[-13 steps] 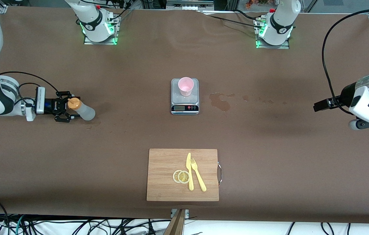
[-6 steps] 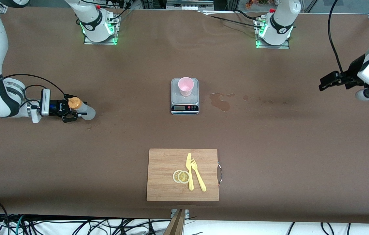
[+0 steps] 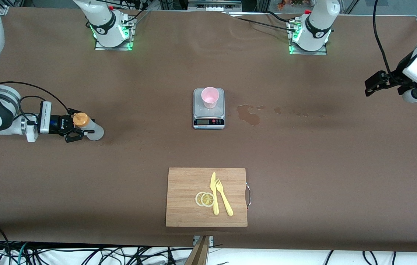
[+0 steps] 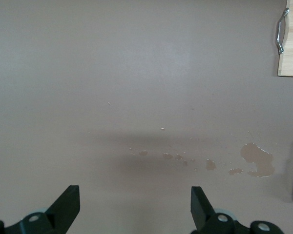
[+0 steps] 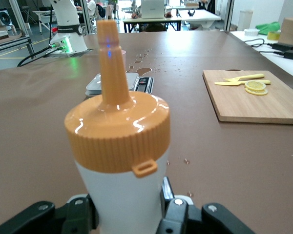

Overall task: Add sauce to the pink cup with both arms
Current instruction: 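Lift the sauce bottle with the right gripper toward the pink cup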

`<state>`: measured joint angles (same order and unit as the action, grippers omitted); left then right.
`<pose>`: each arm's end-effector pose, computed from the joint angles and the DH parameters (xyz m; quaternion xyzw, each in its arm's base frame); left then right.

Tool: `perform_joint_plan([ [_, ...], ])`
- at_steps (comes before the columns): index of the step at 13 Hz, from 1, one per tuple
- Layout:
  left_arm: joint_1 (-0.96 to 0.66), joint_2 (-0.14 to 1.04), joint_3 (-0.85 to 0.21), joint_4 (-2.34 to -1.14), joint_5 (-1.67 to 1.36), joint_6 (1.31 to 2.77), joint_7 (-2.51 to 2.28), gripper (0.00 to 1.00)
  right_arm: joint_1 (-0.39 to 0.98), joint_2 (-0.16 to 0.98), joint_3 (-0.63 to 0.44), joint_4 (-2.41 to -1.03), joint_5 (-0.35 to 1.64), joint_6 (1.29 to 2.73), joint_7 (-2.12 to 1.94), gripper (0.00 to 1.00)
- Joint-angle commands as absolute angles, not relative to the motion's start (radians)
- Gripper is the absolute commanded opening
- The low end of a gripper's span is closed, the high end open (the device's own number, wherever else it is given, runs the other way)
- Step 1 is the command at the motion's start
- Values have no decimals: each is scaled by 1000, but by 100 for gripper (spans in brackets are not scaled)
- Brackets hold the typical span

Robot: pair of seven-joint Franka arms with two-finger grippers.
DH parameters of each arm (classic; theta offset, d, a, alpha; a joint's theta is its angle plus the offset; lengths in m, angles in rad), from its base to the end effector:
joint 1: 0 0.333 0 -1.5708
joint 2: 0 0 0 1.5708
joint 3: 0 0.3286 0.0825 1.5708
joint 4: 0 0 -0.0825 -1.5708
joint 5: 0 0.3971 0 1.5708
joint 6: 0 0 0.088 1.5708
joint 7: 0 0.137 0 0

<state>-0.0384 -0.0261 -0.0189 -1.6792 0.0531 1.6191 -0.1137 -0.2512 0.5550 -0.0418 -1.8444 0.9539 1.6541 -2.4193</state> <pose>0.5592 -0.0251 0.5735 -0.9991 -0.0265 0.0147 0.0281 0.5896 -0.0668 0.2063 -0.5822 -0.6289 -0.3242 0.4006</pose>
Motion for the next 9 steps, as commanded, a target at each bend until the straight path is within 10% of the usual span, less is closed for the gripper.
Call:
perform_joint_plan([
  [1,-83,-5,-12,-1686,75,1663,-103,100,-172,416,-51,-1881,870,1716,-2227,0],
  [9,-72,40,-12,-1651,75,1643,-103,100,93,230,-87,-1844,527,1784,-1610,0],
])
